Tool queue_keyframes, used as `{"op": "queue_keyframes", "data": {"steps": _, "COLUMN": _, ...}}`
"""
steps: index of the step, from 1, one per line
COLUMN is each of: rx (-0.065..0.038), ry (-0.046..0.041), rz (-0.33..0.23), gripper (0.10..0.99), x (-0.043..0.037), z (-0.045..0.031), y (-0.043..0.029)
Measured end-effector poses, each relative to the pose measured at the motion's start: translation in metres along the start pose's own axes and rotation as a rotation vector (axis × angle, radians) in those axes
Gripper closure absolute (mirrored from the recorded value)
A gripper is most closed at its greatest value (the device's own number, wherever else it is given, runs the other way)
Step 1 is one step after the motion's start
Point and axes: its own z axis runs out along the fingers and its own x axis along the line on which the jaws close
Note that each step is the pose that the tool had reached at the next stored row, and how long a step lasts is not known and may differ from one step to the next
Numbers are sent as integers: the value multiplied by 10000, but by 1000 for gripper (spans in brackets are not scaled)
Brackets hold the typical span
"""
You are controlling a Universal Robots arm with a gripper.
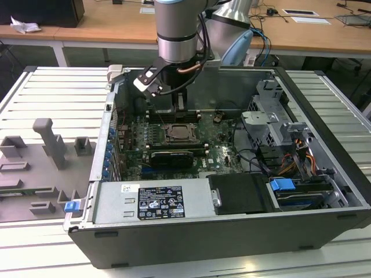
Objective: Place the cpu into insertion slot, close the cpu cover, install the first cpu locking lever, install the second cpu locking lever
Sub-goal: 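Install the first cpu locking lever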
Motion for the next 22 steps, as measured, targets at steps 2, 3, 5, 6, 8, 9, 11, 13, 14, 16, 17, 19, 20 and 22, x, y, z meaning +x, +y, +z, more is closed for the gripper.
{"op": "queue_keyframes", "data": {"steps": 2, "rx": -1, "ry": 0, "rz": 0, "gripper": 980, "x": -1, "z": -54, "y": 5}}
{"op": "queue_keyframes", "data": {"steps": 3, "rx": 0, "ry": 0, "rz": 0, "gripper": 980, "x": -1, "z": -68, "y": 5}}
{"op": "queue_keyframes", "data": {"steps": 5, "rx": -1, "ry": 0, "rz": 0, "gripper": 980, "x": -1, "z": -116, "y": 9}}
{"op": "queue_keyframes", "data": {"steps": 6, "rx": 0, "ry": 0, "rz": 0, "gripper": 980, "x": -1, "z": -126, "y": 10}}
{"op": "queue_keyframes", "data": {"steps": 8, "rx": -1, "ry": 0, "rz": 0, "gripper": 980, "x": -2, "z": -146, "y": 12}}
{"op": "queue_keyframes", "data": {"steps": 9, "rx": -1, "ry": 0, "rz": 0, "gripper": 980, "x": -2, "z": -156, "y": 13}}
{"op": "queue_keyframes", "data": {"steps": 11, "rx": 0, "ry": 0, "rz": -1, "gripper": 980, "x": -2, "z": -186, "y": 15}}
{"op": "queue_keyframes", "data": {"steps": 13, "rx": 0, "ry": 0, "rz": -1, "gripper": 980, "x": -2, "z": -208, "y": 17}}
{"op": "queue_keyframes", "data": {"steps": 14, "rx": 0, "ry": 0, "rz": -1, "gripper": 980, "x": -3, "z": -221, "y": 18}}
{"op": "queue_keyframes", "data": {"steps": 16, "rx": 0, "ry": 0, "rz": 0, "gripper": 980, "x": -3, "z": -267, "y": 21}}
{"op": "queue_keyframes", "data": {"steps": 17, "rx": -1, "ry": 0, "rz": -5, "gripper": 980, "x": -3, "z": -270, "y": 22}}
{"op": "queue_keyframes", "data": {"steps": 19, "rx": -7, "ry": 28, "rz": -580, "gripper": 980, "x": -3, "z": -271, "y": 21}}
{"op": "queue_keyframes", "data": {"steps": 20, "rx": -9, "ry": 45, "rz": -847, "gripper": 980, "x": -3, "z": -271, "y": 21}}
{"op": "queue_keyframes", "data": {"steps": 22, "rx": -16, "ry": 80, "rz": -1374, "gripper": 980, "x": -3, "z": -271, "y": 21}}
